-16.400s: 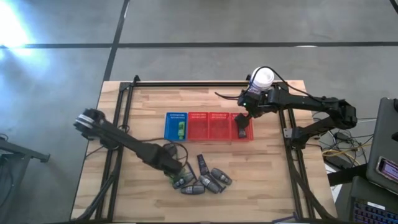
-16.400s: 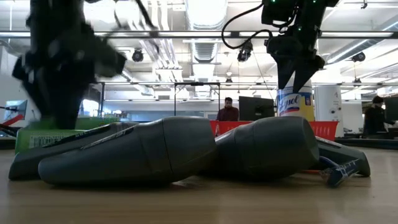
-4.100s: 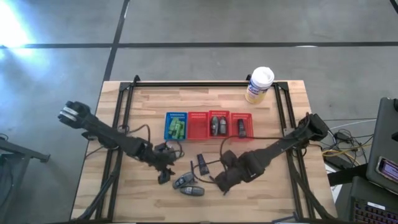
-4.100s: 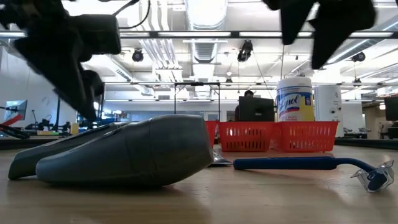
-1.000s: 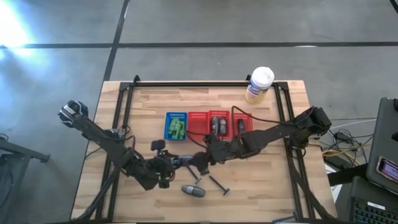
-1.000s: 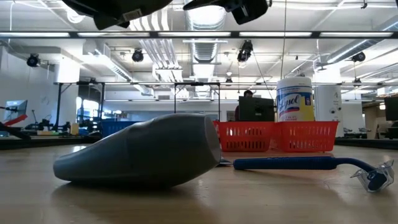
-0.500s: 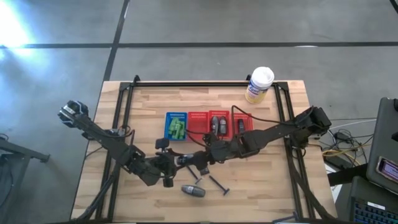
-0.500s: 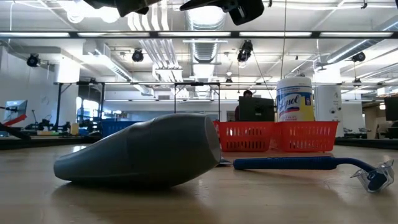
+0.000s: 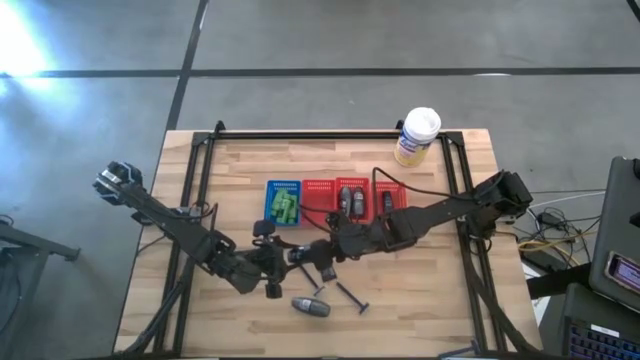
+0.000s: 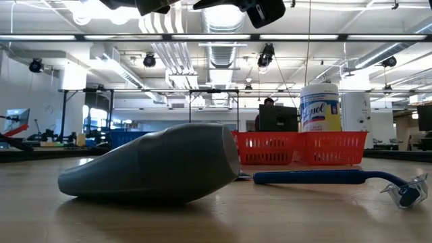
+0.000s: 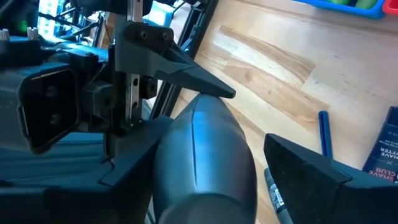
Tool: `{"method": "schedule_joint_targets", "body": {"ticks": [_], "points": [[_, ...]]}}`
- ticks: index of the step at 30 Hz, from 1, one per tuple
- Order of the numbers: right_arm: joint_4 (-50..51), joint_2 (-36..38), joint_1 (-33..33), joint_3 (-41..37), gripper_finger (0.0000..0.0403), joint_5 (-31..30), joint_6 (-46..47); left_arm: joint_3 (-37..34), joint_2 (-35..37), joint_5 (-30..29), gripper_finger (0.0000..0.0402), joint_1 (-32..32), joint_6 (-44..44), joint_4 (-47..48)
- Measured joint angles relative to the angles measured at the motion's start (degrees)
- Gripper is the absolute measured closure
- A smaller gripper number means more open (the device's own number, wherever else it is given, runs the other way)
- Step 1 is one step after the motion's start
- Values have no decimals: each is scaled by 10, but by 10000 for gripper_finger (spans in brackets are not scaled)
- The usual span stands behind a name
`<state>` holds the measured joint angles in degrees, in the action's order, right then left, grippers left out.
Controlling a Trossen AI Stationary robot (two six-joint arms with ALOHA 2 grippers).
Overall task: Pick & Place Travel size toiletries
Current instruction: Put the gray deodorant into the middle red bin
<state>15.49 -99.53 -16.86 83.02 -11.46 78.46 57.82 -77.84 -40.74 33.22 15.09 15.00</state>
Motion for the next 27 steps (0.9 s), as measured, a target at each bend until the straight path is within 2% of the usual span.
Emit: {"method": "schedule_joint_targets", "body": {"ticks": [12,16,19,27], "points": [[1,0,5,0,182,24,16,0,-6,2,221,-3,-2,0],[4,0,5,0,188,23,23,0,-6,3,221,-8,-2,0],[9,0,5,0,177,23,36,0,-6,3,221,-11,-2,1],[28,0,4,0,113,17,38,0,-6,-3,222,-17,-2,2]]}}
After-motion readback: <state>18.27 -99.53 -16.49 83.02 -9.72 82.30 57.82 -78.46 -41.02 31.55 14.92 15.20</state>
